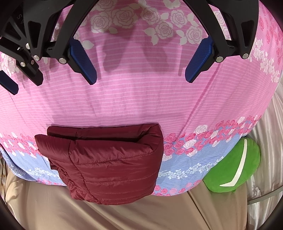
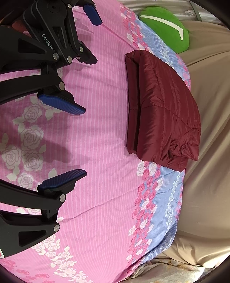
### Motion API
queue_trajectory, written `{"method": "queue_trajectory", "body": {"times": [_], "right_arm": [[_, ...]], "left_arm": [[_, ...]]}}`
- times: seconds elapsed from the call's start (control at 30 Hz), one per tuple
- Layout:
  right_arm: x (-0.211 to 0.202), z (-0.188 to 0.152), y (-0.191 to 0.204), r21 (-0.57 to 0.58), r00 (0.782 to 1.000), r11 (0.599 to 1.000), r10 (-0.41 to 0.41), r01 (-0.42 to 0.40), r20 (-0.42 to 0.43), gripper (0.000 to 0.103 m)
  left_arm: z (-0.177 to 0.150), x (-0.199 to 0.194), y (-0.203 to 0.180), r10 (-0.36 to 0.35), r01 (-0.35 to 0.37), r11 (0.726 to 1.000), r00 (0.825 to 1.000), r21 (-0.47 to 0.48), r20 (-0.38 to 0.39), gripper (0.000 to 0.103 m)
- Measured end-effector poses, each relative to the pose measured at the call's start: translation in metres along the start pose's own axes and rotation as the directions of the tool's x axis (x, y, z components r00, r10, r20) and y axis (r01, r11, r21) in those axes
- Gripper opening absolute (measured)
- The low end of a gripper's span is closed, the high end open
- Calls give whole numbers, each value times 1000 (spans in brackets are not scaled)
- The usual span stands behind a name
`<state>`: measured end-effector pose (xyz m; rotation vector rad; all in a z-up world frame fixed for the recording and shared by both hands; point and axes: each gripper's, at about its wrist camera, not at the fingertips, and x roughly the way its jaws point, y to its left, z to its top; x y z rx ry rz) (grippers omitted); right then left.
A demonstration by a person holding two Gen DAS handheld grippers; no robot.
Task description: Fold large clothes
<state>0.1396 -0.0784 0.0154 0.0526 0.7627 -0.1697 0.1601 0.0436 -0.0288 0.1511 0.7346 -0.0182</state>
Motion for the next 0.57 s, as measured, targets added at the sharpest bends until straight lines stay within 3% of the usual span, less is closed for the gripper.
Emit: {"method": "queue_trajectory", "body": {"times": [0.57], "right_arm": [[-1,0,7,0,1000,1000,-25,25,-3,63]], "left_arm": [[2,-3,-3,9,-9,1000,1000,21,9,92]]}}
